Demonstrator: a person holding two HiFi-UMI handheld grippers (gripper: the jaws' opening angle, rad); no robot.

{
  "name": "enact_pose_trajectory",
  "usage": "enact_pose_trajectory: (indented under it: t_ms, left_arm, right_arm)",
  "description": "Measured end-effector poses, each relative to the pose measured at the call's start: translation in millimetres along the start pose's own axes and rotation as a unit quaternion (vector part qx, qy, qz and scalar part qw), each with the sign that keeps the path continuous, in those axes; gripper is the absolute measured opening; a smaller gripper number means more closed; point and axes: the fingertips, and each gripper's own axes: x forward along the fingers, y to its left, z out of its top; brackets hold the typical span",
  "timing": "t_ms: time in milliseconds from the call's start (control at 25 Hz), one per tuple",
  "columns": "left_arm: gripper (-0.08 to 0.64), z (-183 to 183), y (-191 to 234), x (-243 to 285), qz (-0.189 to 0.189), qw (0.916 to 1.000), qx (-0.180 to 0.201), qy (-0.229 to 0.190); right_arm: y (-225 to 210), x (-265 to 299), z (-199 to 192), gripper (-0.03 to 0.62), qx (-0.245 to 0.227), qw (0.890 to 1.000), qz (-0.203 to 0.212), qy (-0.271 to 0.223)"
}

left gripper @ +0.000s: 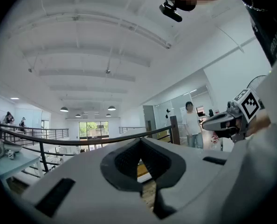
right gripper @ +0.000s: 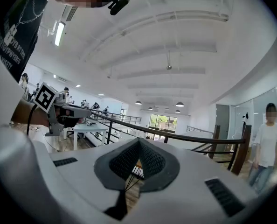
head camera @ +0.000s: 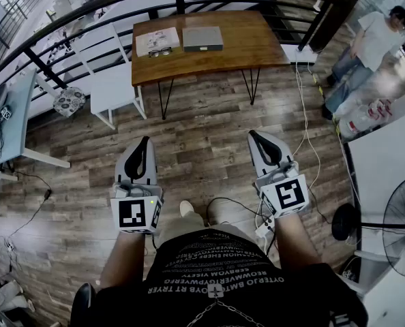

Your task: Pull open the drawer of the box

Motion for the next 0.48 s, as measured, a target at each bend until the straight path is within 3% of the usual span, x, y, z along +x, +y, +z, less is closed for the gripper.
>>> enact_pose_trajectory:
  t_ms: [480]
  left_arm:
    - [0.0, -14.7, 56.6, 41.6, -0.03, 0.9994, 0.019, -0.005]
  right_arm:
    - [30.1, 66.7, 0.1, -0.005, 0.028, 0.999, -0.003, 0.015]
